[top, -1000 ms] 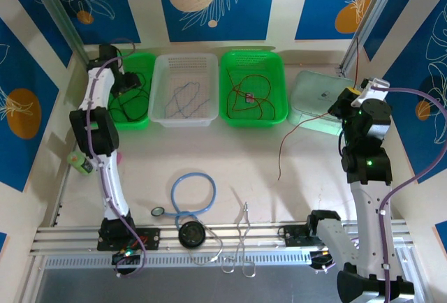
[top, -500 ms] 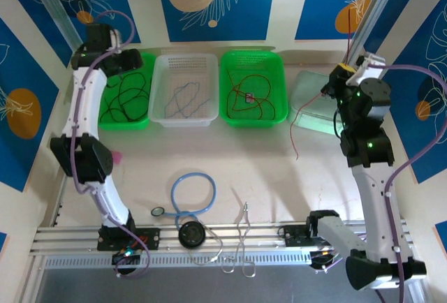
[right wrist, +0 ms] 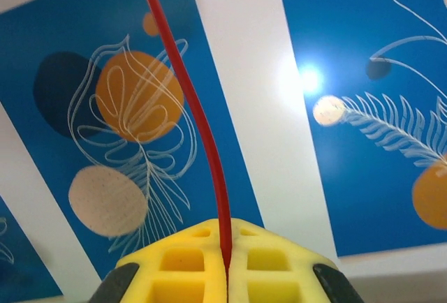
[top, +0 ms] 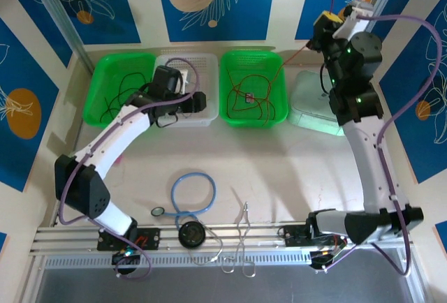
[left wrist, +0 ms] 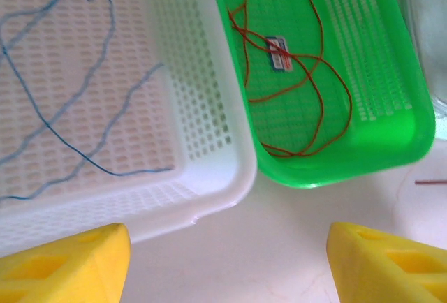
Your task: Untangle the cables
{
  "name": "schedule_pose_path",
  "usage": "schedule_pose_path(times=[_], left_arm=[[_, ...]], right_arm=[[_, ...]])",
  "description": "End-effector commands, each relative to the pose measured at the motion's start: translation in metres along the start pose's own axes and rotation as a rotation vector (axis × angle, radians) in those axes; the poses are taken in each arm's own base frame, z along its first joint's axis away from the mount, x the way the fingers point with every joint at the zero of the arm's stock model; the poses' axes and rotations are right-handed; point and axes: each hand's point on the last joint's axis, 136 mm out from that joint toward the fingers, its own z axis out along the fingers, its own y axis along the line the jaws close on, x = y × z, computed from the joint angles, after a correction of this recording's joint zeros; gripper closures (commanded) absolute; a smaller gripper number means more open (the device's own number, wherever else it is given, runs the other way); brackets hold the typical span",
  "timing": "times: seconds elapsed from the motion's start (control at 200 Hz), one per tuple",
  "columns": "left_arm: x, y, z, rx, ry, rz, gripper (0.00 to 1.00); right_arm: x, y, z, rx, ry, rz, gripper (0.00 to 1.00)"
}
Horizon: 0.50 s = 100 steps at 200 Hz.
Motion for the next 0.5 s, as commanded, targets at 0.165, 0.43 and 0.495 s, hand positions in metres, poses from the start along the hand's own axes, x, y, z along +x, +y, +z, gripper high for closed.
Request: schedule_pose_path(times=[0.165,0.43,0.495], left_arm=[[0.031,-0.016,-0.009,0.003,-0.038,-0.069,0.26],[0.061,-0.019,-0.008,-0.002,0.012,-0.08,0.26],[0.065,-0.018,-0.008,-0.005,0.02,-0.077,0.25]], right_arm=[[-0.013,0.034,0.059,-0.088,-0.089,-0.014,1.0],[0.031,0.027,0.11,-0.05,-0.036,-0.079,1.0],[0.07,0.016,0.124,-0.016,0.055,-0.103,1.0]])
